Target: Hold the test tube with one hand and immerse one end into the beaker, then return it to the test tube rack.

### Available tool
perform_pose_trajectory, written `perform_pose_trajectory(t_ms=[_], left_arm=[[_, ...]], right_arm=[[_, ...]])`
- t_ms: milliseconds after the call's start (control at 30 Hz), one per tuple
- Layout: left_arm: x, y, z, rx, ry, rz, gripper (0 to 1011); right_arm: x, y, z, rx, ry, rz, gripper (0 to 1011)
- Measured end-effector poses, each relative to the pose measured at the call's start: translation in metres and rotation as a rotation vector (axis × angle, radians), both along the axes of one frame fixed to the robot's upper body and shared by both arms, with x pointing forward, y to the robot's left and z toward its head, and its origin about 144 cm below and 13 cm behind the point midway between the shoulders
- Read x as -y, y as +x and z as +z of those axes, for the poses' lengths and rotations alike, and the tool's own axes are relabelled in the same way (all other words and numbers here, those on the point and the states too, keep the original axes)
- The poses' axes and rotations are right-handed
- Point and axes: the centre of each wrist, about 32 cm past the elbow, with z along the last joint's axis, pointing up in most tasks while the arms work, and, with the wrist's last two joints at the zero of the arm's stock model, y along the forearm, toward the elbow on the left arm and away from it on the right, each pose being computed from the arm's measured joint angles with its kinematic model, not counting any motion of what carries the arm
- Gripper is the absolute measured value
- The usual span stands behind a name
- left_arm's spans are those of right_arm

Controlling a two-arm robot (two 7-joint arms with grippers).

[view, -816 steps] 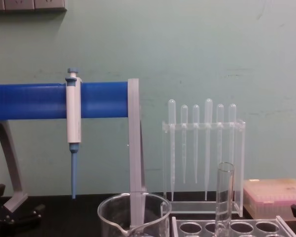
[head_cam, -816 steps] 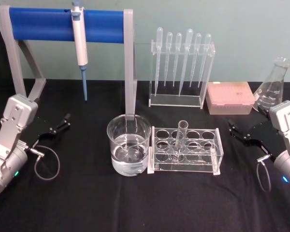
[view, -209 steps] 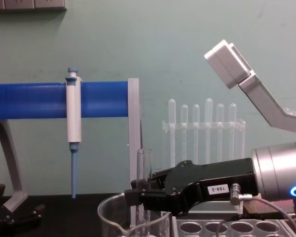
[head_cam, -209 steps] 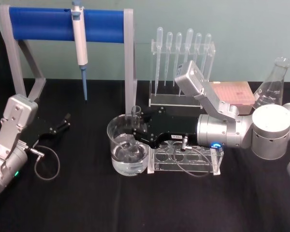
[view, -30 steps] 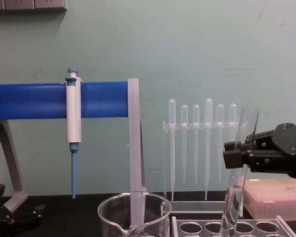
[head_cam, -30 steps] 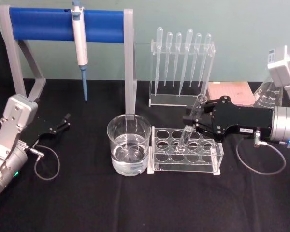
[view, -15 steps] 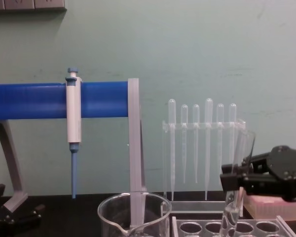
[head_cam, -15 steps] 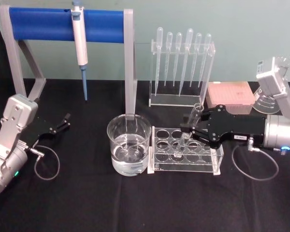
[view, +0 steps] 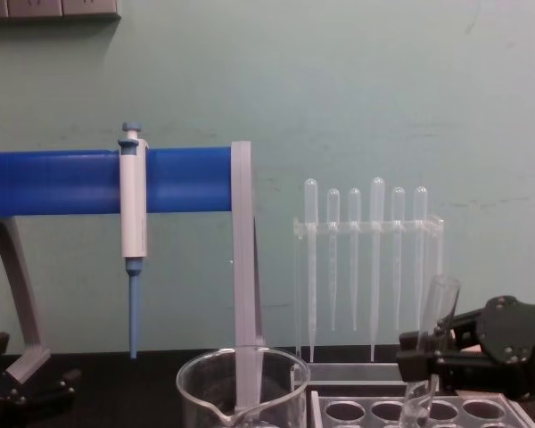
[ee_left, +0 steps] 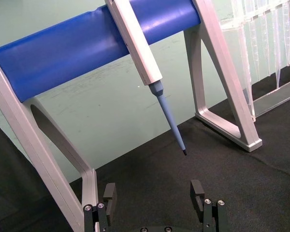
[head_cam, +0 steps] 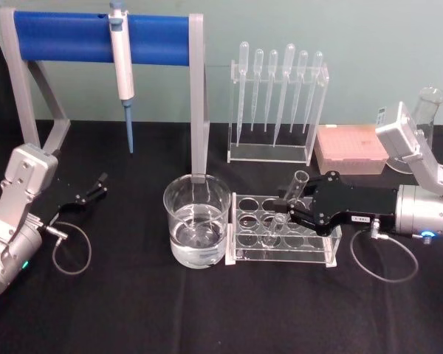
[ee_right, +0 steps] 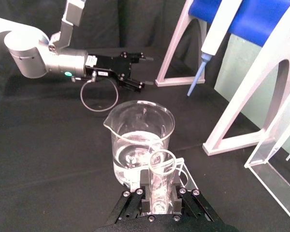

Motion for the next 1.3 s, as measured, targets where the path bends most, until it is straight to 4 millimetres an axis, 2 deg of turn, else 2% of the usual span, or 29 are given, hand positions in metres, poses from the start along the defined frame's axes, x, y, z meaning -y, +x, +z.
perform_pose_trajectory(t_ms=[500,733,833,933,1033,1167,1300], left_arm=[[0.0,0.0,0.0,0.0,0.0,0.0,1000],[0.0,0.0,0.0,0.0,0.0,0.0,1000],[0.0,0.0,0.0,0.0,0.0,0.0,1000],[0.0,0.0,0.0,0.0,0.0,0.0,1000],[0.0,0.0,0.0,0.0,0.0,0.0,1000],[0.0,0.0,0.0,0.0,0.0,0.0,1000],[0.0,0.0,0.0,0.0,0.0,0.0,1000]], right_arm=[[0.0,0.0,-0.001,-0.001,-0.005,-0.002,243],[0.0,0.0,0.0,-0.001,-0.003,-0.002,474],[0.0,0.0,0.0,0.0,-0.002,-0.002,536],[0.004,-0.005,0.01,0.033,0.043,-0.008,676],[0.006,-0.008,0.017,0.052,0.076,-0.016,734],[0.013,-0.014,0.03,0.083,0.131,-0.039,883],[0.02,-0.021,0.037,0.1,0.191,-0.087,963]])
